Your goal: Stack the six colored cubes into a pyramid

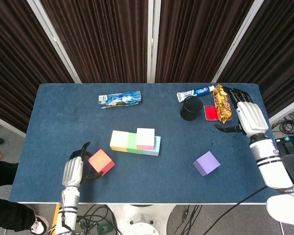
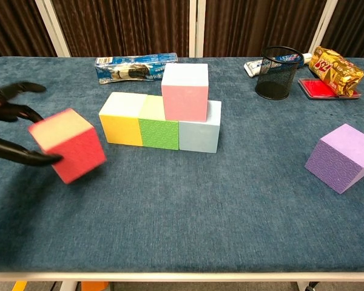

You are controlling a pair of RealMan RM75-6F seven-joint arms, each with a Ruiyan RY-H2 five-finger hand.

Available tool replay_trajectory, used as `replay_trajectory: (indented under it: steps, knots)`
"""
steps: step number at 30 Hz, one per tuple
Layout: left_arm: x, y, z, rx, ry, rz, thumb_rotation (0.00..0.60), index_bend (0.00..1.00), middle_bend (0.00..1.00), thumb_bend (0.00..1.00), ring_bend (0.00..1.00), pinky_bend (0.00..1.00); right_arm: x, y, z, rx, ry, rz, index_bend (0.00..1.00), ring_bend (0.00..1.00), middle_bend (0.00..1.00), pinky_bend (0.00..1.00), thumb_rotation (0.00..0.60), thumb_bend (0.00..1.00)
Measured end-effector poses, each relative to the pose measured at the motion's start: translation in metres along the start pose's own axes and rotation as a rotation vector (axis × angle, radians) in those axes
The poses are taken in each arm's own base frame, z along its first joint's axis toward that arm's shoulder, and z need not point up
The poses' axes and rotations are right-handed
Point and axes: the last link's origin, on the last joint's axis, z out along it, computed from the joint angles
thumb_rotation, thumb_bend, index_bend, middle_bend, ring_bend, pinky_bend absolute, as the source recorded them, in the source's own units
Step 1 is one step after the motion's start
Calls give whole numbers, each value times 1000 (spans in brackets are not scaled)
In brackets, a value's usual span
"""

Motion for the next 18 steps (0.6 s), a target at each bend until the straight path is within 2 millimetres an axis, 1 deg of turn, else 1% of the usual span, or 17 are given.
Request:
replay_trajectory:
  steps: [3, 5, 10, 15, 18]
  knots:
    - [24, -11, 2, -16, 47, 32, 600, 104, 560, 208, 177, 178, 2, 0, 0, 2, 6, -3, 0, 0, 96, 0, 600, 61]
    - [44, -21, 5, -19, 80, 57, 600, 104, 559, 209, 177, 201, 2, -1, -1, 3, 9, 1, 0, 0, 96, 0, 600, 61]
    - [92, -45, 14, -37, 128, 71, 600, 104, 559, 210, 177, 219, 3, 1, -2, 5, 15, 14, 0, 0, 96, 0, 600, 62]
    - [118, -60, 25, -93, 111, -10, 600, 104, 564, 210, 177, 229, 2, 3, -3, 19, 11, 27, 0, 0, 96, 0, 600, 61]
    - [138, -68, 34, -157, 86, -28, 600, 104, 568, 209, 177, 230, 3, 5, -6, 38, 8, 33, 0, 0, 96, 0, 600, 60]
